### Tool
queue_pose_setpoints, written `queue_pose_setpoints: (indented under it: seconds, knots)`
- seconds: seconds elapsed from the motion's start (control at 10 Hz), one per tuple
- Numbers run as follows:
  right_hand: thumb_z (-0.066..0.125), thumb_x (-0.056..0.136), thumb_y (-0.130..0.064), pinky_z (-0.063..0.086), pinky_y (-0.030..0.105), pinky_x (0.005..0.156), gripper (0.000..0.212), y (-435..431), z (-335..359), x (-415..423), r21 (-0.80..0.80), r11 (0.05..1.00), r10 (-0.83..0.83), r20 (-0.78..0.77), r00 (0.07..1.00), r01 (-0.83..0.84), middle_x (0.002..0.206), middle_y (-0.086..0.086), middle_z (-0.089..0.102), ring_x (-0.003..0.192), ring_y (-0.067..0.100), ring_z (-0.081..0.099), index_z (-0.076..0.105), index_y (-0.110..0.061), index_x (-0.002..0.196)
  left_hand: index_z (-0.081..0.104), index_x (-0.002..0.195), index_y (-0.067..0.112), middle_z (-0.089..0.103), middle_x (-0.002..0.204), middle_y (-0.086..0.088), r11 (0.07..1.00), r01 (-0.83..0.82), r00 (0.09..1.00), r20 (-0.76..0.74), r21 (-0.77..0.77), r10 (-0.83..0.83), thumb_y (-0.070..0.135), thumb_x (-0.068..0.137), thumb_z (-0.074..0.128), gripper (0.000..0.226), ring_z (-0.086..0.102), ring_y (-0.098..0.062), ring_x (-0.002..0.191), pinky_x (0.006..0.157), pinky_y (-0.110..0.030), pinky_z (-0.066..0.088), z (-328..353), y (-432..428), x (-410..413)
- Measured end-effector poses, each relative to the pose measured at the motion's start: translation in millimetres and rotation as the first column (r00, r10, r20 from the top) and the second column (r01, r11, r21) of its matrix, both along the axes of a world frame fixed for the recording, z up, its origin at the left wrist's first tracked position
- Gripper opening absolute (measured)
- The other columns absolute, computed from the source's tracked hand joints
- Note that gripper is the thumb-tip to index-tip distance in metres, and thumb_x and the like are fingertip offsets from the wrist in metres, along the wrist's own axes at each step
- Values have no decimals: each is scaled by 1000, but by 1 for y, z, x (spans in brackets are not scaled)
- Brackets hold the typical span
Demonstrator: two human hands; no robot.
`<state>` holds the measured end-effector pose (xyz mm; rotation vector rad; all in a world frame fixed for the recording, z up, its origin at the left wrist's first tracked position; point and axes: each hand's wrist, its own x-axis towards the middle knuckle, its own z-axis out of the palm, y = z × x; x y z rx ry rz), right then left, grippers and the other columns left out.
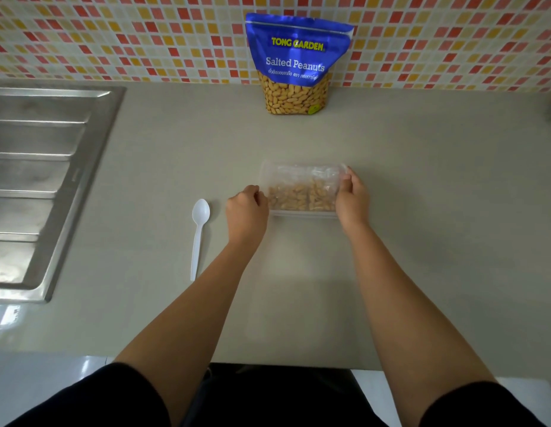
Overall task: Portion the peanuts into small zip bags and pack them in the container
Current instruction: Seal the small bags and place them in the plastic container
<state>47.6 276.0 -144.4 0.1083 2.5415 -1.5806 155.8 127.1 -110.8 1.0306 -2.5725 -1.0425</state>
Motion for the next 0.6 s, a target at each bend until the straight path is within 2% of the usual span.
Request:
queue_pose_setpoints:
  seconds: [0.1, 0.2, 0.4, 0.5, 0.6]
  knots:
    - [39, 98, -24, 42, 26, 92, 34, -2, 0, -3, -17, 997, -70, 4, 998, 70, 117, 12, 66, 111, 24, 59, 62, -13, 122, 59, 81, 7, 65, 74, -19, 999, -37, 999, -26, 37, 38, 11, 91, 45, 18, 50, -24, 64, 64, -39, 44, 4, 1, -1]
    - [41, 98, -23, 43, 26, 87, 33, -2, 1, -4, 13, 998, -67, -15, 998, 67, 112, 13, 68, 104, 25, 62, 62, -13, 121, 62, 90, 0, 67, 78, -15, 997, -52, 999, -14, 63, 53, 14, 92, 45, 21, 53, -23, 67, 65, -35, 44, 4, -1, -1]
    - [41, 97, -22, 38, 19, 87, 35, -7, 0, -2, 42, 996, -81, -81, 993, 84, 120, 14, 65, 112, 26, 59, 61, -9, 123, 62, 98, 0, 69, 89, -13, 986, -104, 994, -29, 129, 109, 15, 92, 46, 23, 59, -24, 78, 66, -28, 42, 4, -2, -6]
    - [32, 92, -22, 38, 25, 92, 45, -9, 11, 6, 83, 996, -24, -72, 997, 29, 124, 15, 62, 114, 27, 57, 56, -11, 128, 62, 102, 2, 70, 94, -12, 979, -134, 990, -26, 154, 140, 18, 94, 45, 25, 59, -22, 78, 67, -25, 39, 6, -2, -3]
    - [32, 93, -12, 37, 24, 90, 44, -8, 16, 7, 78, 997, -9, -31, 999, 12, 127, 13, 60, 114, 27, 55, 53, -13, 131, 62, 102, 2, 70, 94, -11, 975, -158, 987, -12, 156, 162, 18, 94, 45, 25, 56, -20, 74, 65, -24, 38, 8, -5, -3]
